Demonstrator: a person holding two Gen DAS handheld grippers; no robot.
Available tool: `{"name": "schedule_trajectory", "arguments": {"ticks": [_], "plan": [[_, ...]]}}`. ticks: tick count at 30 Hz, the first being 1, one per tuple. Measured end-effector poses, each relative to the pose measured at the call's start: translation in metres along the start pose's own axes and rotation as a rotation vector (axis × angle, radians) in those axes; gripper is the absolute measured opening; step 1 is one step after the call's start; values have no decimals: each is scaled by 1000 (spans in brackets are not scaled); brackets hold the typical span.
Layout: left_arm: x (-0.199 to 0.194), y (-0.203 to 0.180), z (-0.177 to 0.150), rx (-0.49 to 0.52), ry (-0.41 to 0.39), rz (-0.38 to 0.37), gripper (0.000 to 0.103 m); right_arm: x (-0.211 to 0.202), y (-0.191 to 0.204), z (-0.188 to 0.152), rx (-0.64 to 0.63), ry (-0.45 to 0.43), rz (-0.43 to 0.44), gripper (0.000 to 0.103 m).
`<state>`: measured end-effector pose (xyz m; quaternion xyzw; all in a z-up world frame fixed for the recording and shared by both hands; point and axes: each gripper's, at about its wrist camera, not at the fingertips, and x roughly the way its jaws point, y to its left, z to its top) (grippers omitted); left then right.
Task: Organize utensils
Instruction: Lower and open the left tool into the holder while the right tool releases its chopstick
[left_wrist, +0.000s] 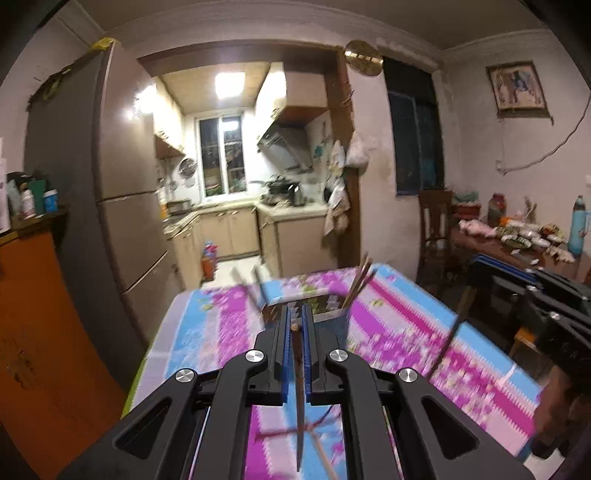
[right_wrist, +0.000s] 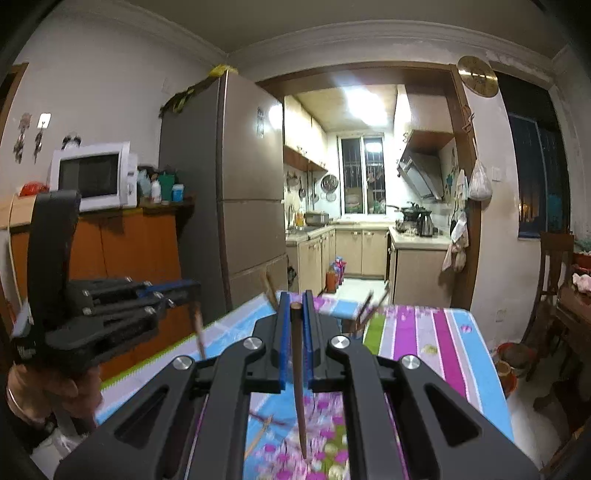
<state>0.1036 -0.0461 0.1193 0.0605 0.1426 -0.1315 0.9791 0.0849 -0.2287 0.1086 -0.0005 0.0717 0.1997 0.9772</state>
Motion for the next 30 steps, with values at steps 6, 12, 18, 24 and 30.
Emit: {"name": "schedule_trajectory", "arguments": {"ticks": [6, 12, 18, 24, 30], "plan": [[33, 3, 74, -31, -109, -25, 7, 27, -15, 54, 7, -102, -28, 5], [62, 7, 130, -62, -242, -10, 7, 56, -37, 93, 28, -188, -60, 5], [107, 16, 130, -87, -287, 16, 7, 101, -57, 90, 71, -193, -82, 5], [156, 25, 89, -111, -219, 3, 7, 143, -67, 54, 106, -138, -98, 5], [185, 29, 46, -109, -141, 24, 7, 176, -69, 9, 141, -38, -107, 5]]}}
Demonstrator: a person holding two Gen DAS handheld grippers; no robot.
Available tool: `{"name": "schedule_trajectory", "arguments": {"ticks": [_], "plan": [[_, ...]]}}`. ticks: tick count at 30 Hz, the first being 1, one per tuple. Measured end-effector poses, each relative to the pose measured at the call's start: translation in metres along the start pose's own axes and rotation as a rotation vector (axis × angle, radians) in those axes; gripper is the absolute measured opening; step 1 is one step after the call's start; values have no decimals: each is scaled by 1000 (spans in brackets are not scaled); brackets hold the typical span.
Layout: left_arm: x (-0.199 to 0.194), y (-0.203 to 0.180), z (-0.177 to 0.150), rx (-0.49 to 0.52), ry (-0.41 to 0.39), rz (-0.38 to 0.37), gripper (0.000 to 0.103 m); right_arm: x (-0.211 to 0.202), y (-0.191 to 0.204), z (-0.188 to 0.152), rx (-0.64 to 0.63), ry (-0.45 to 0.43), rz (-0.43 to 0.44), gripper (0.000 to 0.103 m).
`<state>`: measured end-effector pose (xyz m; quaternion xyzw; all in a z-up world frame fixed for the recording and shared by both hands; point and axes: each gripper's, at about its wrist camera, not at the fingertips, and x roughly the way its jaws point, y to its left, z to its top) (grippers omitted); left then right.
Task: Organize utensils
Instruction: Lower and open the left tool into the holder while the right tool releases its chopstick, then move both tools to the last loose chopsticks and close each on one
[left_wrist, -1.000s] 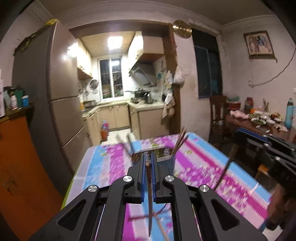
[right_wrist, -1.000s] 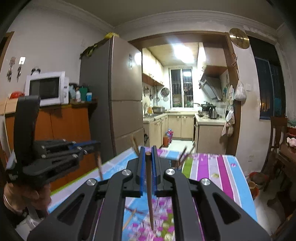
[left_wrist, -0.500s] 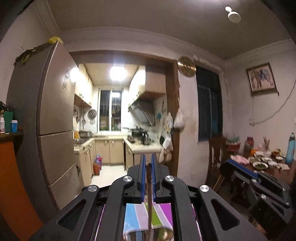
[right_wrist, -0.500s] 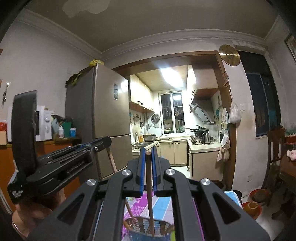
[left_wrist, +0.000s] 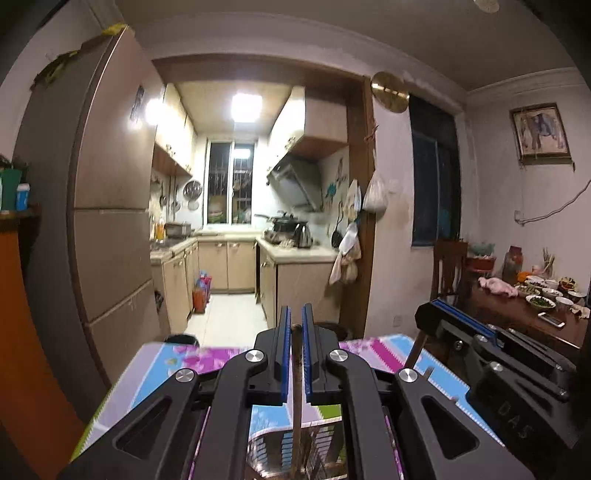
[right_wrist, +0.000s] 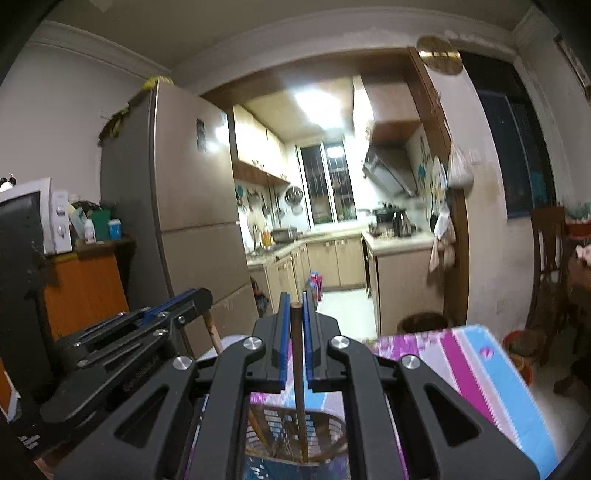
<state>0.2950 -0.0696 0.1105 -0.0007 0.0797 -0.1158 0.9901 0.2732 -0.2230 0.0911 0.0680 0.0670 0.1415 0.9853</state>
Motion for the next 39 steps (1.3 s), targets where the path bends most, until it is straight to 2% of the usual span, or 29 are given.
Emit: {"name": "schedule_trajectory", "arguments": {"ticks": [5, 7, 8, 15, 19, 26, 32, 37, 39], "plan": [[3, 5, -25, 8, 32, 29, 7, 8, 2, -19, -2, 57, -8, 9], [1, 6, -28, 10, 38, 50, 7, 3, 2, -18, 3, 51, -13, 32], [-2, 7, -28, 10, 36, 55, 7, -3, 2, -14, 8, 33, -11, 34], [-45, 2, -9, 65, -45, 133, 7, -48, -9, 13, 3, -45, -27, 34], [-71, -6, -8, 100, -62, 182, 7, -75, -15, 14, -9, -47, -41, 34], [-120, -16, -22, 153, -62, 253, 7, -128, -19, -14, -76, 18, -60, 34], [-160, -25, -55, 203, -32, 296, 7, -177, -30, -53, -110, 104, -94, 34], [-183, -26, -79, 204, 14, 296, 7, -211, -33, -84, -159, 165, -133, 34], [-195, -28, -92, 205, 47, 275, 7, -226, -38, -97, -152, 183, -147, 41]]}}
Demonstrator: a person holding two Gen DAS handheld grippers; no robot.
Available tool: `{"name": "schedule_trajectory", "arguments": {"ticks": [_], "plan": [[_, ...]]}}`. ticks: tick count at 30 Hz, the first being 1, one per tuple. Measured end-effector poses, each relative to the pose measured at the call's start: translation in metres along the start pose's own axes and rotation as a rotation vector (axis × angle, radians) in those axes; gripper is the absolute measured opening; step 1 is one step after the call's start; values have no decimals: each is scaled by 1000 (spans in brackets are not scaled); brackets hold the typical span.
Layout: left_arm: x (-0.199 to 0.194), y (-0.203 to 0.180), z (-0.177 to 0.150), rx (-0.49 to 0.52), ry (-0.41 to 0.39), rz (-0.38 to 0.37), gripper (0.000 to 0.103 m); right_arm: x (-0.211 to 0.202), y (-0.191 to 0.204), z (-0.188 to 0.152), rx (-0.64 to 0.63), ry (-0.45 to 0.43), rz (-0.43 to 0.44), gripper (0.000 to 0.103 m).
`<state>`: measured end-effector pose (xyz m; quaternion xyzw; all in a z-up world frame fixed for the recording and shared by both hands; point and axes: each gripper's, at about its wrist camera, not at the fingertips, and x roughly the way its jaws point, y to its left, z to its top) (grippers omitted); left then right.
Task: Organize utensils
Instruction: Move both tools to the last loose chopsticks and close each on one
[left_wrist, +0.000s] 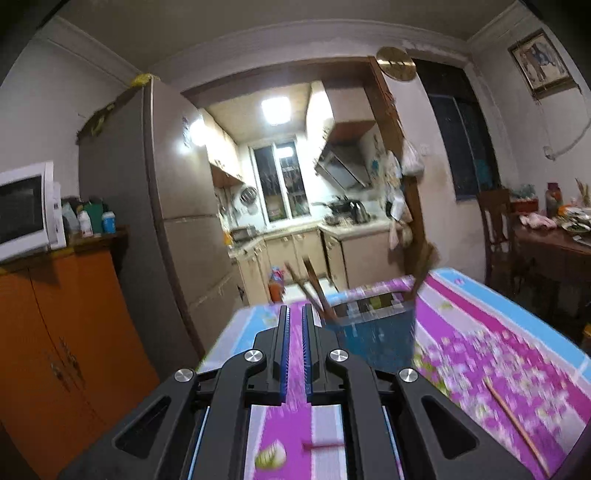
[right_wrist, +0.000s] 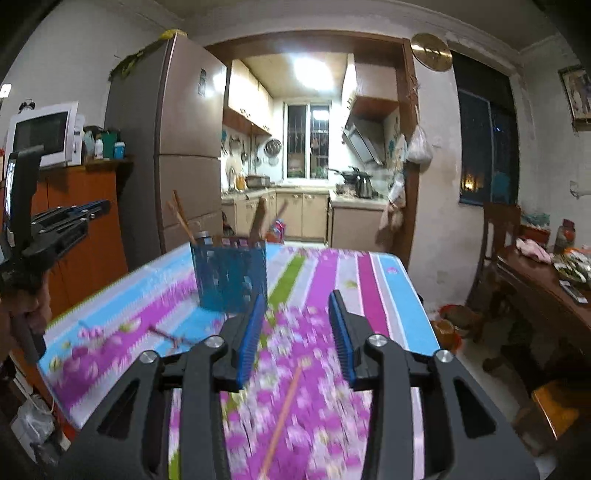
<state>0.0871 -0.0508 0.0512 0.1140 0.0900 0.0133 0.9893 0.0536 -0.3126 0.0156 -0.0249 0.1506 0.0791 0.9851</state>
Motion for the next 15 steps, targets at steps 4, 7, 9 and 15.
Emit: {"name": "schedule_trajectory", "arguments": {"ticks": [4, 7, 9, 15], "plan": [[-29, 4, -47, -2, 93, -112, 14, -20, -8, -35, 17, 56, -31, 45], [-55, 8, -86, -5, 143, -204, 22, -33, -9, -63, 25, 106, -51, 45], [-73, 6, -114, 0, 187, -258, 22, -40, -8, -81, 33, 135, -58, 45], [-103, -18, -165, -8, 303, -355, 22, -50, 20, -126, 39, 193, -26, 45]]}}
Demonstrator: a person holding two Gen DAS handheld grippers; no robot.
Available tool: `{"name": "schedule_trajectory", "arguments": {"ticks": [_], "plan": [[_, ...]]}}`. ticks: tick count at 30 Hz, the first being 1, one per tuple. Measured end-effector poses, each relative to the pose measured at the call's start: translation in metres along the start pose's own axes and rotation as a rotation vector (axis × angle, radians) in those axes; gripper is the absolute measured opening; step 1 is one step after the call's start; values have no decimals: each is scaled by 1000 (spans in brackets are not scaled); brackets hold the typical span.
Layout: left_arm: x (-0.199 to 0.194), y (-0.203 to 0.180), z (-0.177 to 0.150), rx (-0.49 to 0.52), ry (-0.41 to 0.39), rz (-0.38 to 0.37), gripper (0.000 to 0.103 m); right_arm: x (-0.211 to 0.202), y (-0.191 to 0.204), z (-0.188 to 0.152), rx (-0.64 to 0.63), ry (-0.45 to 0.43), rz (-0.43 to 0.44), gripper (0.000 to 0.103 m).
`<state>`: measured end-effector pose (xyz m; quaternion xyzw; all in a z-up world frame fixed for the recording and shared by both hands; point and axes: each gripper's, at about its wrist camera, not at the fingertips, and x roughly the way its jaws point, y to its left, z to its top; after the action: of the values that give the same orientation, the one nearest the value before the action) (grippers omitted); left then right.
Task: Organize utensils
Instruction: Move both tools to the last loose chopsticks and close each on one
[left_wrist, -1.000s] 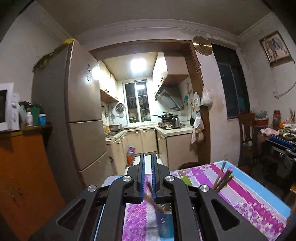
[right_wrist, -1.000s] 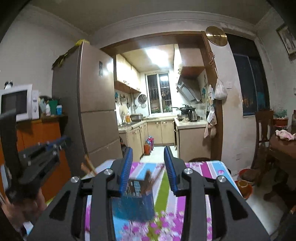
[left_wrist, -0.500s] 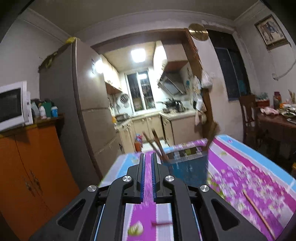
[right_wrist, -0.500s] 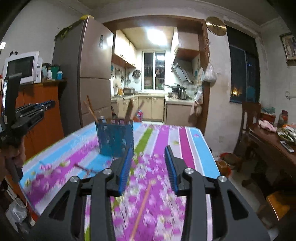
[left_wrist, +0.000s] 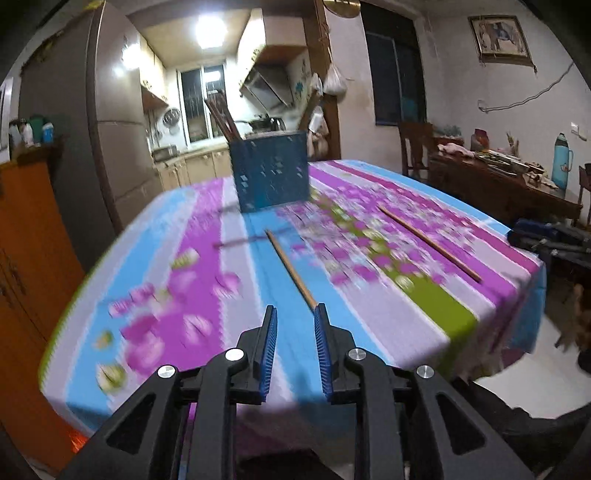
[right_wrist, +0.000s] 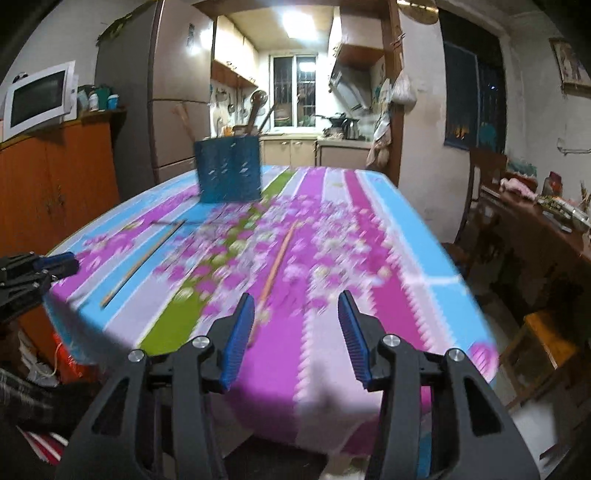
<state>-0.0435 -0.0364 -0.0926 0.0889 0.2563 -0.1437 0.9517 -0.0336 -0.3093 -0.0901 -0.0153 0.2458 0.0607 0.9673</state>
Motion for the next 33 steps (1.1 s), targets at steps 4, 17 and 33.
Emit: {"name": "schedule_trajectory", "arguments": {"ticks": [4, 17, 33], "plan": [[6, -16, -8, 8, 18, -28, 22, -1, 19, -15, -2, -13, 8, 44], [41, -17, -15, -42, 61, 45, 28, 16, 26, -28, 18, -4, -6, 43], [40, -20, -20, -41, 0, 72, 18, 38, 26, -39, 41, -39, -36, 17]]}}
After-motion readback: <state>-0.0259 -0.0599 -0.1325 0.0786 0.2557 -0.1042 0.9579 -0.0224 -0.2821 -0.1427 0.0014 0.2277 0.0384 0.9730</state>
